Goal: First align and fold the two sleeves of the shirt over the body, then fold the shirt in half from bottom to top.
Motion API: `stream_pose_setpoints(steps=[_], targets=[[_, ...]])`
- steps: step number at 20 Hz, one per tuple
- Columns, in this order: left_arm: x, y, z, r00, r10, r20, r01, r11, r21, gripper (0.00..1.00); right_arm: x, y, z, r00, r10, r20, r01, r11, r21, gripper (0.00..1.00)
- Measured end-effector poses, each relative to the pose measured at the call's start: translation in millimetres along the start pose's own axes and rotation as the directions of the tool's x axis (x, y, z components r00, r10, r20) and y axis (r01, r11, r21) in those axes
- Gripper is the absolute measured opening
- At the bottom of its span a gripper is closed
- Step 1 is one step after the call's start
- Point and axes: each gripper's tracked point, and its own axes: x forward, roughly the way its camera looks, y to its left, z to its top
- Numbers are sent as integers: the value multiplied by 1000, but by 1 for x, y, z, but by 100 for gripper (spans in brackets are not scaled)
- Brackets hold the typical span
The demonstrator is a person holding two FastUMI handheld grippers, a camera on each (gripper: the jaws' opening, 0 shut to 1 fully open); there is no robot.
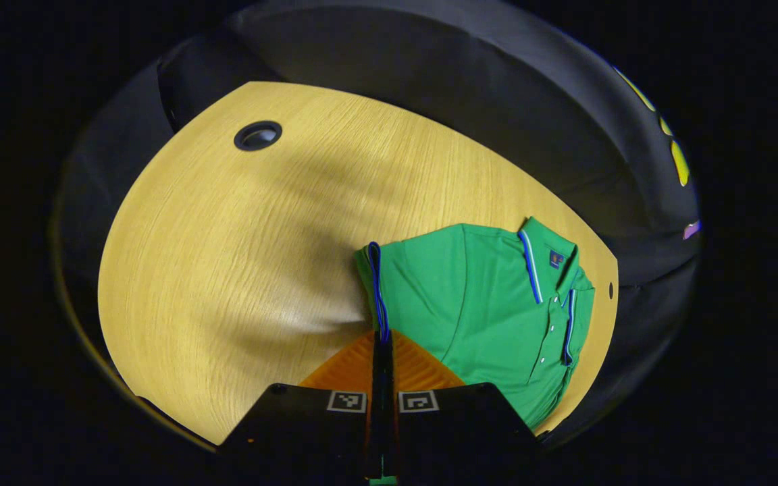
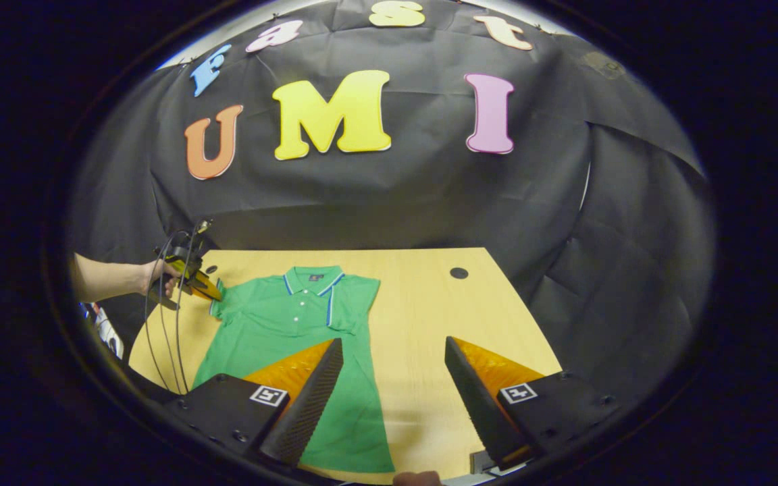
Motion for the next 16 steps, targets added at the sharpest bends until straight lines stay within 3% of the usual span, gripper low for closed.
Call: stream_pose_setpoints(steps=[3,4,8,9,13,14,15,16], targets=[[-17,-22,10,999,-8,49,5,998,58,4,-1,1,0,1000,5,9,-5,1000,18,98],[-20,-31,11,998,-11,58,7,997,76,4,-3,2,-1,1000,10,10,-10,1000,17,94],[-21,-74,12,996,-2,90,-12,987,158,4,-13,-3,0,1000,7,31,-7,1000,7,94],[-19,-83,14,995,6,100,-24,984,176,4,-16,-6,1,999,3,37,-4,1000,13,98],[-5,-131,-2,997,-26,75,9,976,219,6,-23,-24,-1,998,-31,49,29,999,35,93],[1,-133,-6,997,-17,75,0,975,221,15,-23,-26,-2,998,-30,47,28,999,46,93],[-4,-141,-4,996,-20,83,2,976,218,34,-24,-28,-4,999,-28,42,26,998,53,93],[5,-148,-7,996,-32,88,13,978,209,47,-20,-29,-8,999,-30,32,28,998,52,93]])
